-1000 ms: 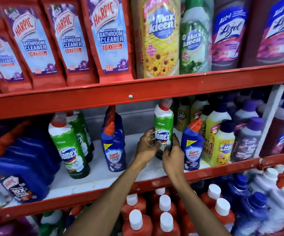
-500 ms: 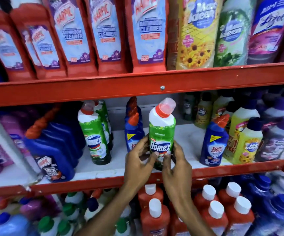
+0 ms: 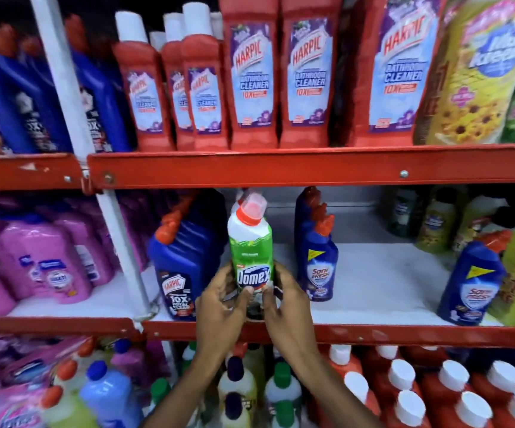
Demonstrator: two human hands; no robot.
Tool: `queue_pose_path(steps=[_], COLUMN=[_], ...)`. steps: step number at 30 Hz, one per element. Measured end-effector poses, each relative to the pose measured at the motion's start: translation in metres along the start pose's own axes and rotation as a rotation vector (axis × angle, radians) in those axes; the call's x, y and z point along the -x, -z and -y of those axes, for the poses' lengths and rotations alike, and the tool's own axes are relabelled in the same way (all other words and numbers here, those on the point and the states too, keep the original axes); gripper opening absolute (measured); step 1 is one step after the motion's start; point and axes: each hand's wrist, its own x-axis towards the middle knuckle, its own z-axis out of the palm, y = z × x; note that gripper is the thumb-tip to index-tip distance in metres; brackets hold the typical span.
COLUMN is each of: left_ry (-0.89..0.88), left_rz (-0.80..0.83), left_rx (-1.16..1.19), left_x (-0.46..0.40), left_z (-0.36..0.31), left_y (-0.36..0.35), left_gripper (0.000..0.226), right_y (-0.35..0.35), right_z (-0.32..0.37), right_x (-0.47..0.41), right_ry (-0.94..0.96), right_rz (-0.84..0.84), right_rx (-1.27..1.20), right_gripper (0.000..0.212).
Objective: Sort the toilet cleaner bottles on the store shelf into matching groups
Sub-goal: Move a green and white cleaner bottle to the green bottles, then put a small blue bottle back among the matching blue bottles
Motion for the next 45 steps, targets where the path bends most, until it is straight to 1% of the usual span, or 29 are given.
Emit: queue_pose_path(steps=[4,9,12,14,15,17,19,21,24,27,31,33,36,40,43,45], left_ry=[0.018,0.004,-0.007,-0.042,-0.099,-0.296,-0.483,-0.566,-0.509,-0.382,-0.299,-0.256,-0.175,0.005,0.087,0.106], left_rz=[0.02,0.015,-0.009,-0.077,-0.121,-0.169,-0.139,-0.054,0.116,0.276,0.429,0.488,0.51,0.494,0.461,0.44], left_rx=[-0.067,-0.128,-0.148,-0.194,-0.225,-0.302,-0.353,-0.358,-0.3,-0.202,-0.144,-0.112,-0.048,0.06,0.109,0.114], left_x=[-0.007,-0.009,-0.004,0.003,0.006,0.013,0.017,0.021,0.031,0.042,0.052,0.055,0.056,0.05,0.045,0.043], left_z=[0.012,0.021,0.02,0.017,0.014,0.006,-0.001,-0.008,-0.017,-0.027,-0.041,-0.048,-0.055,-0.065,-0.068,-0.069], left_y=[0.003,0.0,-0.002,-0.003,-0.004,-0.012,-0.027,-0.048,-0.091,-0.142,-0.206,-0.236,-0.277,-0.314,-0.33,-0.333], left_gripper=[0.058,0.057,0.06,0.063,0.064,0.061,0.057,0.056,0.057,0.056,0.053,0.053,0.053,0.051,0.044,0.045], right_y=[-0.013,-0.017,-0.012,-0.003,0.004,0.023,0.047,0.075,0.114,0.153,0.204,0.226,0.252,0.274,0.283,0.288], right_z=[-0.008,-0.016,-0.018,-0.02,-0.021,-0.026,-0.03,-0.038,-0.054,-0.073,-0.098,-0.111,-0.129,-0.14,-0.141,-0.141], right_x=[-0.008,-0.009,-0.006,0.0,0.003,0.012,0.02,0.026,0.031,0.036,0.041,0.041,0.038,0.024,0.015,0.013], right_ry=[-0.026,-0.028,-0.03,-0.046,-0.044,-0.013,0.027,0.058,0.048,-0.006,-0.087,-0.135,-0.188,-0.245,-0.265,-0.279], right_rz=[0.031,0.013,0.041,0.047,0.031,-0.043,-0.139,-0.23,-0.345,-0.475,-0.626,-0.662,-0.638,-0.498,-0.406,-0.398], right_rx=[0.044,0.052,0.037,0.046,0.06,0.091,0.122,0.152,0.167,0.16,0.172,0.175,0.193,0.225,0.188,0.141], right_gripper=[0.036,0.038,0.044,0.051,0.054,0.057,0.057,0.057,0.054,0.05,0.047,0.045,0.046,0.055,0.049,0.043])
